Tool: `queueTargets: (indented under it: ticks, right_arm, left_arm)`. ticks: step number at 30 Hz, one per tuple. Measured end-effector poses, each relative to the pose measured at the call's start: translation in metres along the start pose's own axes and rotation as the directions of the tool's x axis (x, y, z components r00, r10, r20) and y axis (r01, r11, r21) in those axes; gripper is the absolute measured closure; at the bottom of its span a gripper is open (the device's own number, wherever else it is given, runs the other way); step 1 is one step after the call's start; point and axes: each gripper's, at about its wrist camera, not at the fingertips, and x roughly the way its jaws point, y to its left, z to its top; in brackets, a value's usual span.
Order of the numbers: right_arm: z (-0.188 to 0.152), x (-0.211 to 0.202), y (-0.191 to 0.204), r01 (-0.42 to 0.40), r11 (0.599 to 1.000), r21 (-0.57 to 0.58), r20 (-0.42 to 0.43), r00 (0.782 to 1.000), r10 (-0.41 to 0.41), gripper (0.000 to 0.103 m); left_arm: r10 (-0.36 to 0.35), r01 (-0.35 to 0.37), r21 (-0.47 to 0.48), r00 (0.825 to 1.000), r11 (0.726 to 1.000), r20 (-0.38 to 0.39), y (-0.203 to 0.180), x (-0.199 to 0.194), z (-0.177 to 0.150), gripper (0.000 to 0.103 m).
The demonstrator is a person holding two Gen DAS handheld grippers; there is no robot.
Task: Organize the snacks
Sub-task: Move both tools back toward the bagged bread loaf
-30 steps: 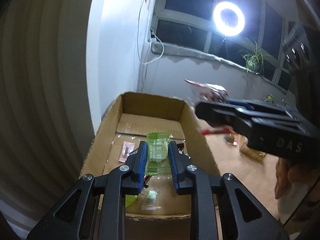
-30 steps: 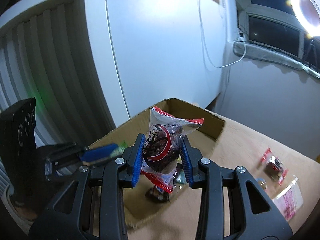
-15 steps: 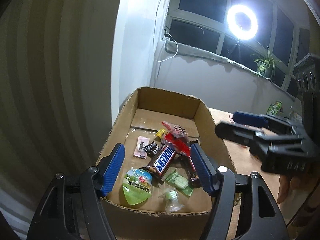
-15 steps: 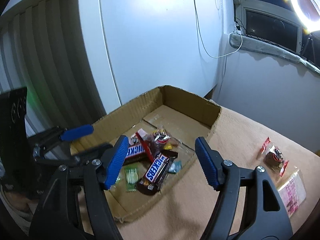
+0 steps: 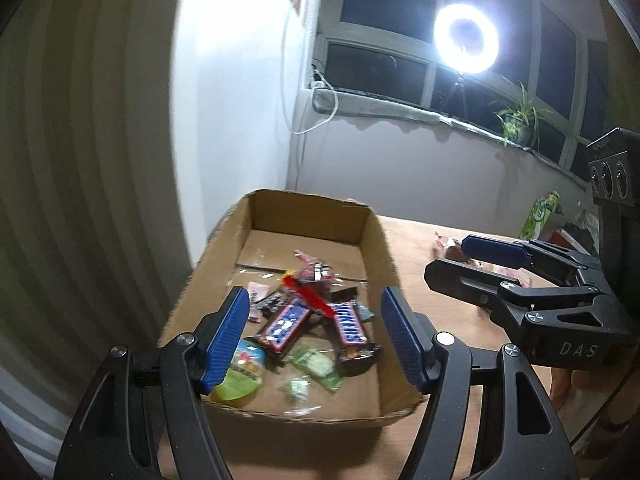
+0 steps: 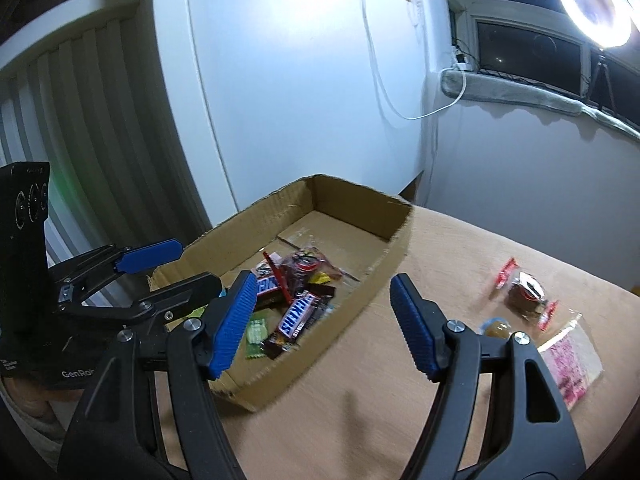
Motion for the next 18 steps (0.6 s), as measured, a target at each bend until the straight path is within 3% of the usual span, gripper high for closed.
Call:
queueTargets:
  ticks: [9,18]
  right_arm:
    - [-0.027,-0.046,-0.083,0.092,0.987,0.133,0.031,0.995,-0.097,0.031]
    - [-0.066,-0.091,-0.173,0.206,0.941,0.267,0.013,0.976,-0.218,0.031]
  left_arm:
    - [-0.053,0.056,0.104,0.998,0.993,-0.025,-0.064,0.009,0.007,0.033]
    - [-0.149,0.165,0.186,0.984,0.969,-0.096,-0.140,0.031,0.001,0.032]
